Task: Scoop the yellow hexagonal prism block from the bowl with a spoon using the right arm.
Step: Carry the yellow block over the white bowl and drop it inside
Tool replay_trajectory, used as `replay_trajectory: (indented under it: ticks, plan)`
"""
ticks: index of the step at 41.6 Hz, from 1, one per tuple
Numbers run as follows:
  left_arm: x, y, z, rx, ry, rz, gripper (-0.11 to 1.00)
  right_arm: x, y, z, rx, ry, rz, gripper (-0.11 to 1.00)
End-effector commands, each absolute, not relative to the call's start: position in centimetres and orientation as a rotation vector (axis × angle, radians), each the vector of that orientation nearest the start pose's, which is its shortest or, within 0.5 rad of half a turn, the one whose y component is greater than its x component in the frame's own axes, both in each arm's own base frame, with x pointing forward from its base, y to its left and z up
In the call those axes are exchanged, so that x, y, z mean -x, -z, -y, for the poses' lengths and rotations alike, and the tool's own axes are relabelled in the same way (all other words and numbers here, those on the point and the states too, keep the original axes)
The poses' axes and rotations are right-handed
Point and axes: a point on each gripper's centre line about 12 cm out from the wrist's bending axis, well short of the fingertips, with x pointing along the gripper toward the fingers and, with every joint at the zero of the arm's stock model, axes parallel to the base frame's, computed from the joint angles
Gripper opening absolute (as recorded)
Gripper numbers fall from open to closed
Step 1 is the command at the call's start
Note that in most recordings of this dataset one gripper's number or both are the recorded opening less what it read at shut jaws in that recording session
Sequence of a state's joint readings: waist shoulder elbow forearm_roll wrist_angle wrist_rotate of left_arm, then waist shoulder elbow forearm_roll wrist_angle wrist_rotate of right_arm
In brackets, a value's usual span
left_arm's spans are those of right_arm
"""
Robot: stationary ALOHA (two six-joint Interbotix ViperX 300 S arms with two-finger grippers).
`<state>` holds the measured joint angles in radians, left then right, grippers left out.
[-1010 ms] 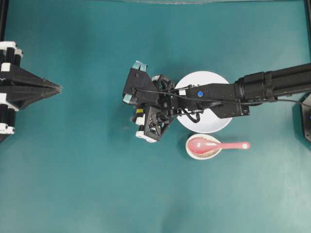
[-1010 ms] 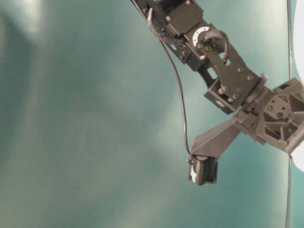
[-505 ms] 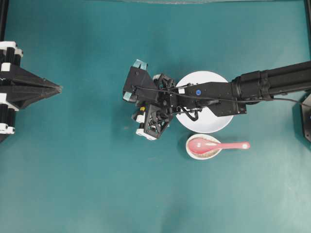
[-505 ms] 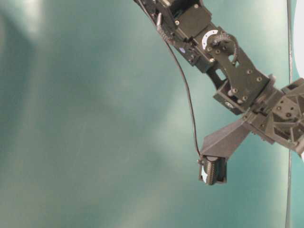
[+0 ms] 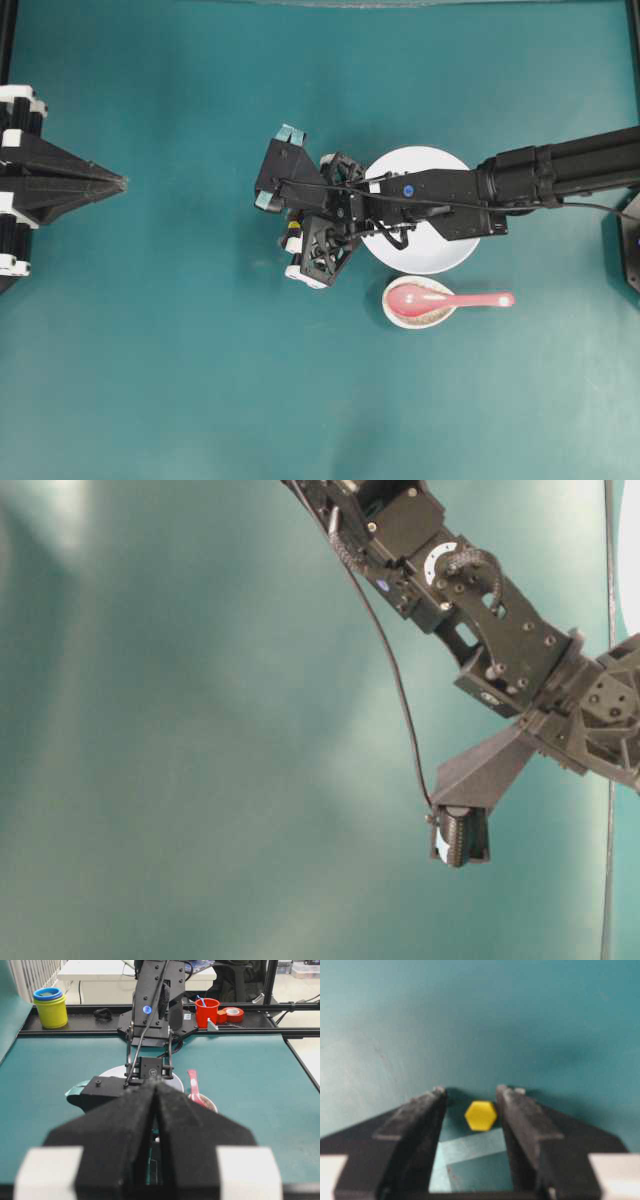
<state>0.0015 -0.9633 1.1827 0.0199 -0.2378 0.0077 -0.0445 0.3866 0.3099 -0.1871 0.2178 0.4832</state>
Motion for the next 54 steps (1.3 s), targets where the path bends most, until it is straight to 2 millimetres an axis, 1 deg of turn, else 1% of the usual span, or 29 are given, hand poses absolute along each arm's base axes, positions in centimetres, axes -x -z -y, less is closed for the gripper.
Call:
replay_trajectory:
  ticks: [1, 7, 11, 13, 16, 18, 28, 29, 32, 36, 40, 45, 54]
  plan:
    - [-20.1, -29.0, 0.0, -0.030, 0.003, 0.032, 0.00, -47.3, -11.1, 2.5, -0.286, 0.210, -0.859, 0.51]
    - [-20.1, -29.1, 0.0, -0.032, 0.003, 0.034, 0.00, -47.2, -11.1, 2.5, -0.286, 0.210, -0.860, 0.49]
    - [-20.1, -29.0, 0.0, -0.032, 0.002, 0.032, 0.00, -47.3, -11.5, 2.5, -0.287, 0.209, -0.849, 0.43]
    - [-20.1, -29.1, 0.0, -0.032, 0.003, 0.034, 0.00, -47.3, -12.0, 2.5, -0.289, 0.208, -0.840, 0.37]
    - [-20.1, -29.0, 0.0, -0.030, 0.003, 0.031, 0.00, -47.3, -13.3, 2.4, -0.289, 0.202, -0.812, 0.28]
    - [-20.1, -29.0, 0.0, -0.032, 0.002, 0.031, 0.00, -47.3, -13.9, 2.3, -0.288, 0.198, -0.800, 0.25]
    - [-20.1, -29.0, 0.0, -0.032, 0.003, 0.028, 0.00, -46.9, -18.3, 2.3, -0.286, 0.185, -0.714, 0.25]
    - [-20.1, -29.0, 0.0, -0.032, 0.003, 0.029, 0.00, -46.7, -18.9, 2.3, -0.286, 0.185, -0.707, 0.25]
    - [-20.1, -29.0, 0.0, -0.032, 0.003, 0.028, 0.00, -46.1, -19.8, 2.3, -0.282, 0.184, -0.699, 0.25]
    - [-20.1, -29.0, 0.0, -0.032, 0.003, 0.026, 0.00, -44.7, -20.9, 2.4, -0.275, 0.190, -0.702, 0.25]
    - [-20.1, -29.0, 0.0, -0.032, 0.003, 0.026, 0.00, -43.0, -21.3, 2.4, -0.281, 0.198, -0.713, 0.25]
    - [-20.1, -28.9, 0.0, -0.030, 0.003, 0.025, 0.00, -40.7, -21.2, 2.4, -0.288, 0.204, -0.729, 0.25]
    - [-20.1, -28.9, 0.0, -0.032, 0.003, 0.025, 0.00, -36.7, -20.1, 2.2, -0.335, 0.229, -0.763, 0.25]
